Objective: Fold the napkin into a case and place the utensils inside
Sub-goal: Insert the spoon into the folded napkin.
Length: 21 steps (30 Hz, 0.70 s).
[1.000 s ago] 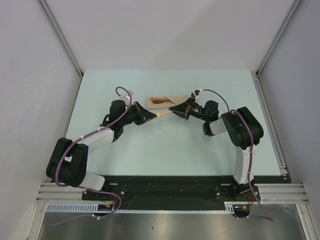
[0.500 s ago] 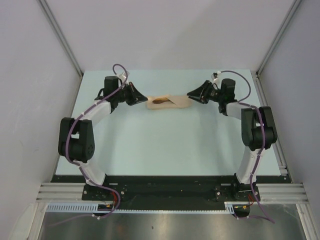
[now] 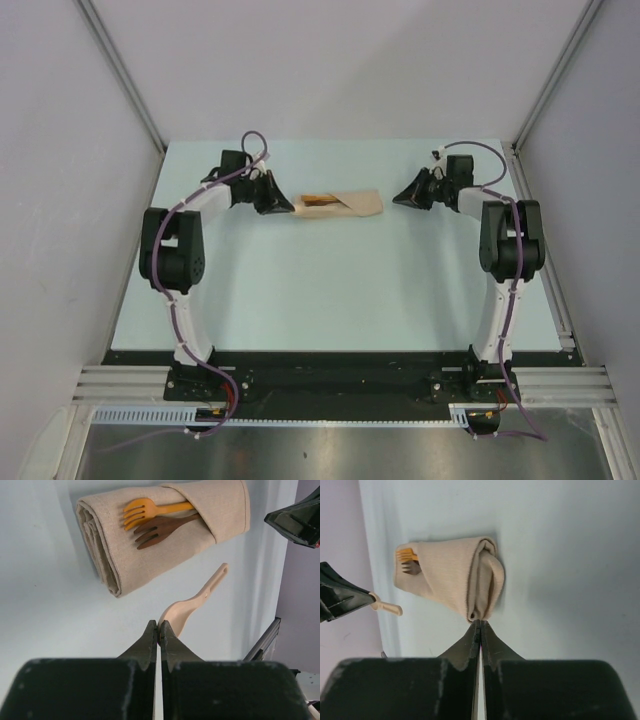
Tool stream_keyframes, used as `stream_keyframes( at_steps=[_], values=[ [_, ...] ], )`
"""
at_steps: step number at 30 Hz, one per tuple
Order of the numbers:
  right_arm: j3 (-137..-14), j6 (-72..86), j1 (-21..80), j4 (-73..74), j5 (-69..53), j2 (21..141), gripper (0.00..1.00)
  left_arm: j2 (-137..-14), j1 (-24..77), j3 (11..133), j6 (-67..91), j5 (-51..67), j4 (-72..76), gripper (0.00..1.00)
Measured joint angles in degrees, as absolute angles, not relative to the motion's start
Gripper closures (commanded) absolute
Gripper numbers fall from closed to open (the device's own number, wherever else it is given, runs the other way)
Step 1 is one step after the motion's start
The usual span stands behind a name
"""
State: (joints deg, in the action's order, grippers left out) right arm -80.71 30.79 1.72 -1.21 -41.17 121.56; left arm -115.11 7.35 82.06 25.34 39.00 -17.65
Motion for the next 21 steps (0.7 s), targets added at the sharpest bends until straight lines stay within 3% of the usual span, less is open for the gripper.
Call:
stream_keyframes(
  at_steps=[21],
  values=[
    [-88.12, 25.08, 4.01, 5.63, -35.33, 126.48, 0.97, -126.8, 9.34, 98.8, 23.4, 32.86, -23.81, 1.0]
  ],
)
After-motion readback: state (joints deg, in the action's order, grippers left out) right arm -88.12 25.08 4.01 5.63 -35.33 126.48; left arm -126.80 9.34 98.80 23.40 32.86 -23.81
